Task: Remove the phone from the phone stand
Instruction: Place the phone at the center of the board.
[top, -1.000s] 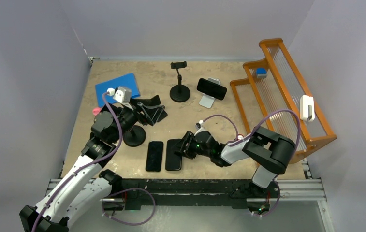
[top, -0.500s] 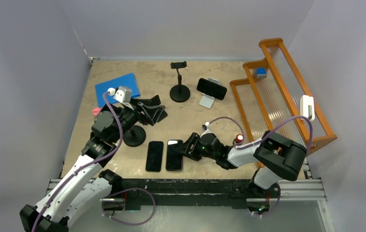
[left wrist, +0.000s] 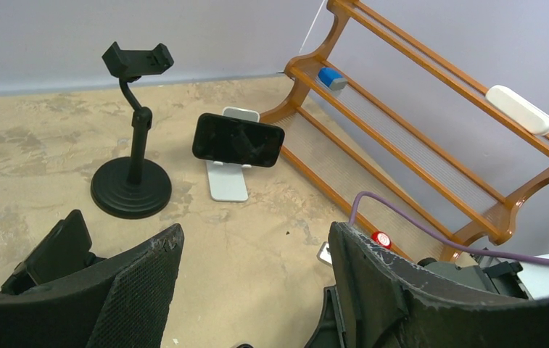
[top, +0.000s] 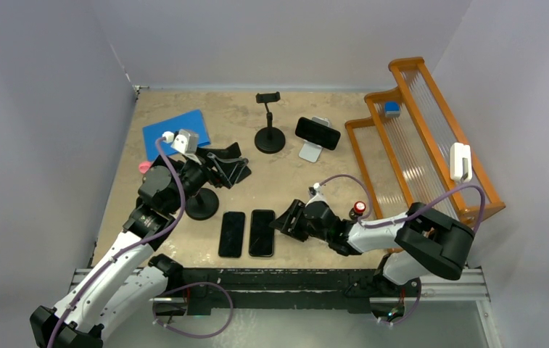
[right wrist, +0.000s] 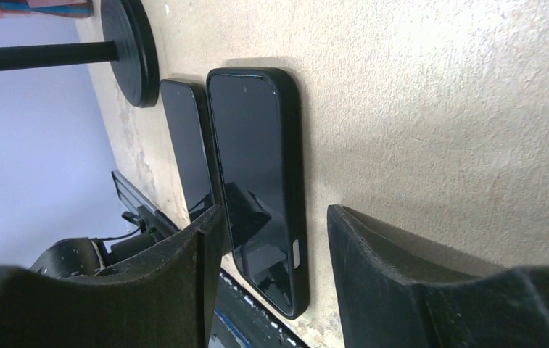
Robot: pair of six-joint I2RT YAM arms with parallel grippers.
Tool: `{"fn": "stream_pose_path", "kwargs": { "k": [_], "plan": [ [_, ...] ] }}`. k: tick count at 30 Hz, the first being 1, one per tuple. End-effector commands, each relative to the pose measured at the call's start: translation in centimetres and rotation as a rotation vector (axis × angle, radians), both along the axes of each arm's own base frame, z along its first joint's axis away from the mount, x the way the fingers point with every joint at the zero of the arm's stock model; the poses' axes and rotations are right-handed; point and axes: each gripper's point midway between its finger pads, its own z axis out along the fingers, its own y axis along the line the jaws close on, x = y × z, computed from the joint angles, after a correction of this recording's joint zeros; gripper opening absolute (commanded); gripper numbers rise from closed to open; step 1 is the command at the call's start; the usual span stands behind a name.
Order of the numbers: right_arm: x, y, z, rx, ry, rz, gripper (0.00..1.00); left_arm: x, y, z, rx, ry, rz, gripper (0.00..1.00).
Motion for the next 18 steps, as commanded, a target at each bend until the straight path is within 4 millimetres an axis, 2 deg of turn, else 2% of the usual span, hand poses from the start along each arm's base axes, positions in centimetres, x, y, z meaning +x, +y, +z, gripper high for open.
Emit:
{"fn": "stream_pose_path", "kwargs": {
  "k": [1, 18],
  "plan": [
    [0.7, 0.2, 0.3, -0.031, -0.04, -0.003, 0.56, -0.5, -0.2, 3.0, -0.046, -0.058, -0.018, 0.71],
    [0.6, 2.6, 0.9, 0.017, -0.038, 0.057, 0.54, -0.5, -0.3, 2.9, -0.045, -0.055, -0.026, 0.71]
  ]
}}
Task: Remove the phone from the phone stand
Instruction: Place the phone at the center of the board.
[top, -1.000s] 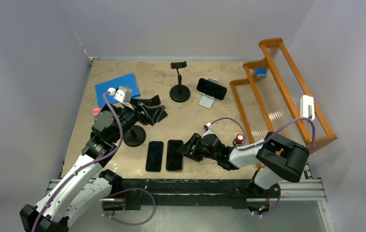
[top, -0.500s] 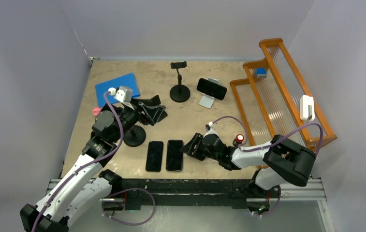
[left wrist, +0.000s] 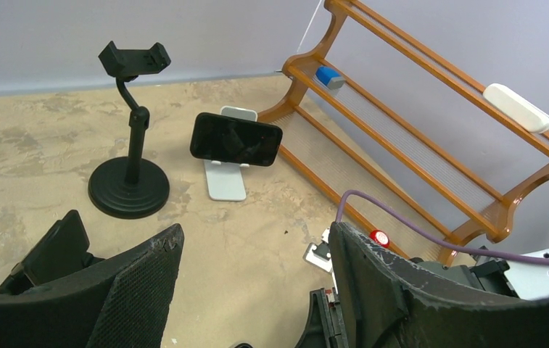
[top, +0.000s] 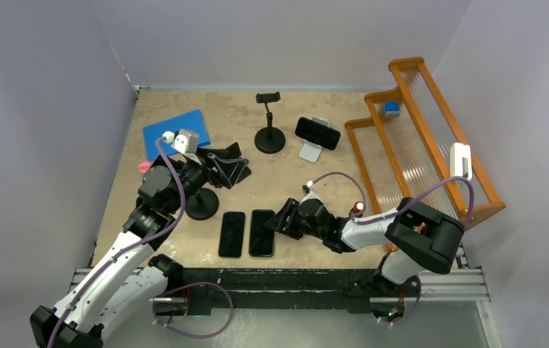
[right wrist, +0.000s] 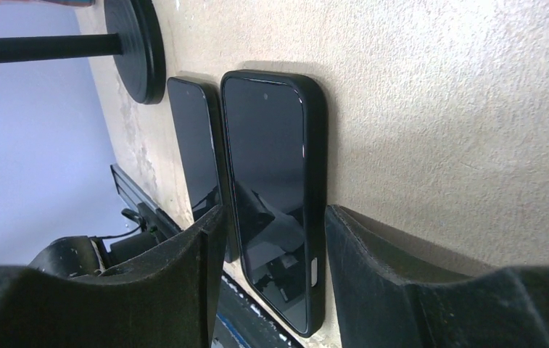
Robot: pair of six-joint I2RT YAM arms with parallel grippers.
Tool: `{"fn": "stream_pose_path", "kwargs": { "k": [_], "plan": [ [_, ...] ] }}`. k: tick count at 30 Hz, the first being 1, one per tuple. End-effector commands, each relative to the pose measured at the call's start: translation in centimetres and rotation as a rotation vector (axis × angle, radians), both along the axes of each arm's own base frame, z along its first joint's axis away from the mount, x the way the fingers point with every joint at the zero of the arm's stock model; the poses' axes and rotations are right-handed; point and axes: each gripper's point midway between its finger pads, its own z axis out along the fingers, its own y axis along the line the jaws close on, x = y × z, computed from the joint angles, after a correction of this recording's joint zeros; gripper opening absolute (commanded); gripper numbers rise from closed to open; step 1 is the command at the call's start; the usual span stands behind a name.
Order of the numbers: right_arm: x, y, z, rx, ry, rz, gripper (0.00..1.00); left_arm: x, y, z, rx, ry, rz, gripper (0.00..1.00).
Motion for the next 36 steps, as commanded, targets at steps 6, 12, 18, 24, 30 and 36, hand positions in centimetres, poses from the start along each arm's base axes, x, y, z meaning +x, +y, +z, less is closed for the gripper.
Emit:
{"fn": "stream_pose_path", "kwargs": {
  "k": [6, 12, 18, 24, 30, 36],
  "plan": [
    [0.2, 1.4, 1.1, 0.028, -0.028, 0.03, 0.54, -0.4, -0.3, 2.9, -0.046, -0.054, -0.02, 0.71],
    [0.2, 1.6, 1.1, 0.031, -0.03, 0.036, 0.54, -0.4, -0.3, 2.9, -0.046, -0.053, -0.021, 0.71],
    [0.1, 2.0, 1.4, 0.042, -0.032, 0.045, 0.54, -0.4, -0.3, 2.9, -0.045, -0.053, -0.022, 0.71],
    [0.2, 2.2, 1.3, 0.041, -0.035, 0.053, 0.54, -0.4, -0.3, 2.9, -0.045, -0.053, -0.021, 0.71],
    [0.4, 2.3, 1.2, 0.028, -0.045, 0.053, 0.54, -0.4, -0.2, 2.9, -0.045, -0.052, -0.018, 0.71],
    [1.7, 0.6, 1.3, -0.043, -0.075, -0.037, 0.55, -0.4, -0.2, 2.9, -0.045, -0.053, -0.017, 0.71]
  ]
}}
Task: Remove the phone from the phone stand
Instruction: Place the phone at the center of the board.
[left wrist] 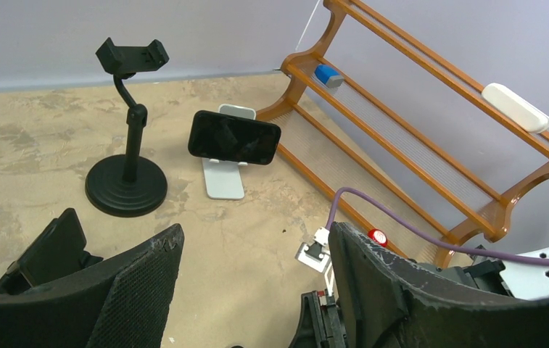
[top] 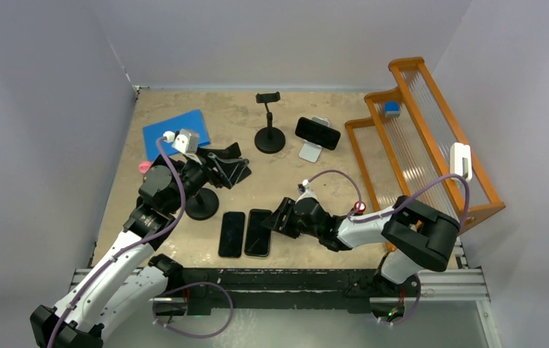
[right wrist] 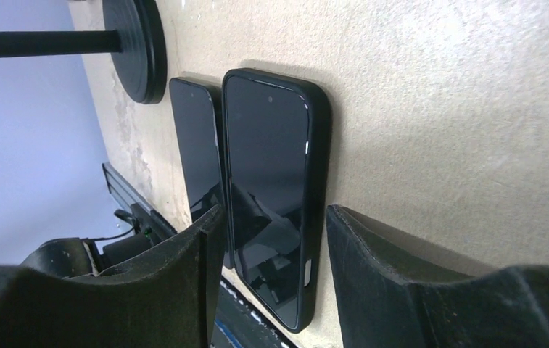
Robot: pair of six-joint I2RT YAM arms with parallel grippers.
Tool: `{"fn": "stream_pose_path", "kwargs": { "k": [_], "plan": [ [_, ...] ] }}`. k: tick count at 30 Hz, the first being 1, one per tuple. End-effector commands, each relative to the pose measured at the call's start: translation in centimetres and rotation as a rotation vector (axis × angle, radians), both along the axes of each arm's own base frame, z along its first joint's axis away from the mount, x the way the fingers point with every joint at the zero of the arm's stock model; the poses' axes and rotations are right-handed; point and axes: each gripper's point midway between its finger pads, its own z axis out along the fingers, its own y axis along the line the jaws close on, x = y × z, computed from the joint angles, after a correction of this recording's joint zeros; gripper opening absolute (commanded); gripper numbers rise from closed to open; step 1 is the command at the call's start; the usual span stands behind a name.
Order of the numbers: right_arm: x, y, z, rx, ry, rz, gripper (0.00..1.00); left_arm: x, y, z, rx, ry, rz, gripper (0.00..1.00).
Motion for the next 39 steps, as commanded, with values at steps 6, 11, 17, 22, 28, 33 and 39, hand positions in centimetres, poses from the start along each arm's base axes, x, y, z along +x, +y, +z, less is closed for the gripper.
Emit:
{"fn": "stream_pose_path", "kwargs": {
  "k": [6, 11, 17, 22, 28, 33, 39],
  "plan": [
    [1.4, -0.6, 1.4, -0.062, -0.058, -0.047, 0.56, -0.3, -0.1, 2.9, -0.04, -0.059, -0.013, 0.71],
    [1.5, 0.7, 1.6, -0.053, -0.081, 0.002, 0.56, -0.3, -0.2, 2.9, -0.039, -0.057, -0.013, 0.71],
    [1.6, 1.7, 1.7, -0.04, -0.098, 0.042, 0.55, -0.2, -0.1, 2.7, -0.036, -0.053, -0.009, 0.71],
    [2.3, 0.9, 3.1, -0.066, -0.142, 0.007, 0.55, -0.2, -0.1, 2.7, -0.033, -0.054, -0.007, 0.71],
    [4.2, -1.8, 10.6, -0.113, -0.389, -0.037, 0.58, 0.2, -0.1, 2.2, -0.007, -0.054, 0.001, 0.71],
    [4.3, -4.5, 19.6, -0.091, -0.676, -0.03, 0.58, 2.0, 0.0, 0.1, 0.124, -0.051, 0.038, 0.71],
    [2.9, -7.2, 25.1, -0.028, -0.881, -0.03, 0.58, 5.5, -0.8, -1.2, 0.375, 0.097, 0.033, 0.72]
  ]
}}
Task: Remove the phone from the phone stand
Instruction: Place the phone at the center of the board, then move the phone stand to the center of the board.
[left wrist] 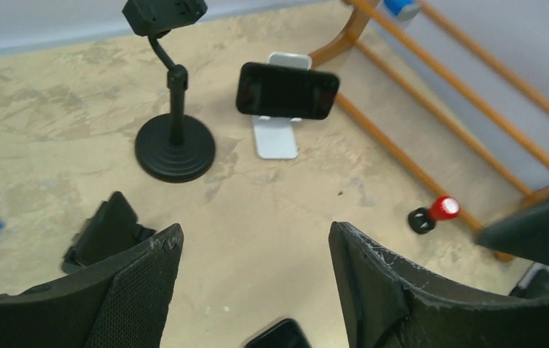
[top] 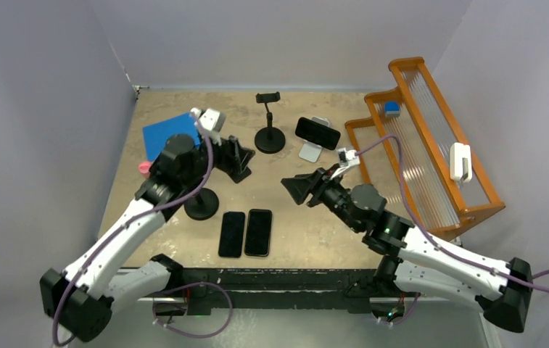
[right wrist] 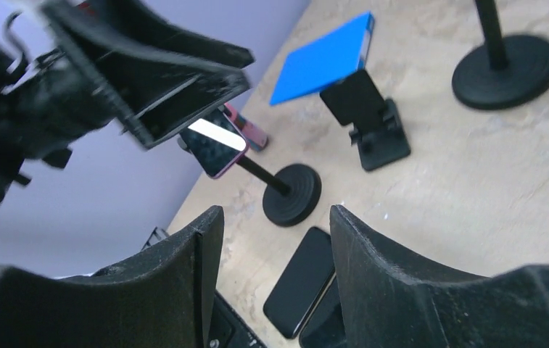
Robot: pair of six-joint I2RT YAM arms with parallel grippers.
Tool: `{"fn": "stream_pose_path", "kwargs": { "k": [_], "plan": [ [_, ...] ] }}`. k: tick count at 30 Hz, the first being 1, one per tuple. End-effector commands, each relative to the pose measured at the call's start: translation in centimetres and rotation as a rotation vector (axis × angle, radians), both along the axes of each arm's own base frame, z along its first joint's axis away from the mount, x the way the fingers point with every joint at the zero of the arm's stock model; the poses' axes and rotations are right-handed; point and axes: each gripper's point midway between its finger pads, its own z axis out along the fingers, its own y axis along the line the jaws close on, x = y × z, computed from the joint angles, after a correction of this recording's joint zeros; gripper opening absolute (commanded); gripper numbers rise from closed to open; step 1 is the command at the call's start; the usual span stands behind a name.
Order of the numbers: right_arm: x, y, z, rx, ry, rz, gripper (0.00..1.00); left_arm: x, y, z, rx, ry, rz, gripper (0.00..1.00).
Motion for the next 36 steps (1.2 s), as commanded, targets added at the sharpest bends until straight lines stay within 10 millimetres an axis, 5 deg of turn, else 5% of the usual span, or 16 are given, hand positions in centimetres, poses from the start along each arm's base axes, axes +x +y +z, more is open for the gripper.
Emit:
{"fn": "stream_pose_path", "kwargs": {
  "k": [1, 3, 7, 15, 23, 36],
  "plan": [
    [-0.3, -2.0, 2.1, -0.061, -0.16, -0.014, 0.58, 2.9, -0.1, 1.2, 0.212, 0.032, 0.003, 0.73],
    [-0.7, -2.3, 2.5, -0.047, -0.181, -0.003, 0.58, 4.9, 0.0, 1.0, 0.31, 0.066, 0.029, 0.74],
    [-1.5, -2.6, 2.5, -0.032, -0.206, 0.026, 0.58, 8.3, 1.2, -2.3, 0.453, 0.154, 0.102, 0.77],
    [-2.5, -3.1, 2.2, -0.035, -0.213, 0.063, 0.58, 11.6, 2.3, -6.5, 0.402, 0.321, 0.02, 0.75],
    [-3.2, -3.4, 2.1, -0.031, -0.22, 0.086, 0.59, 13.3, 2.5, -11.1, 0.427, 0.433, -0.006, 0.72],
    [-3.3, -3.8, 1.8, -0.057, -0.231, 0.083, 0.59, 14.3, 3.4, -15.0, 0.429, 0.503, 0.003, 0.59]
  ]
}}
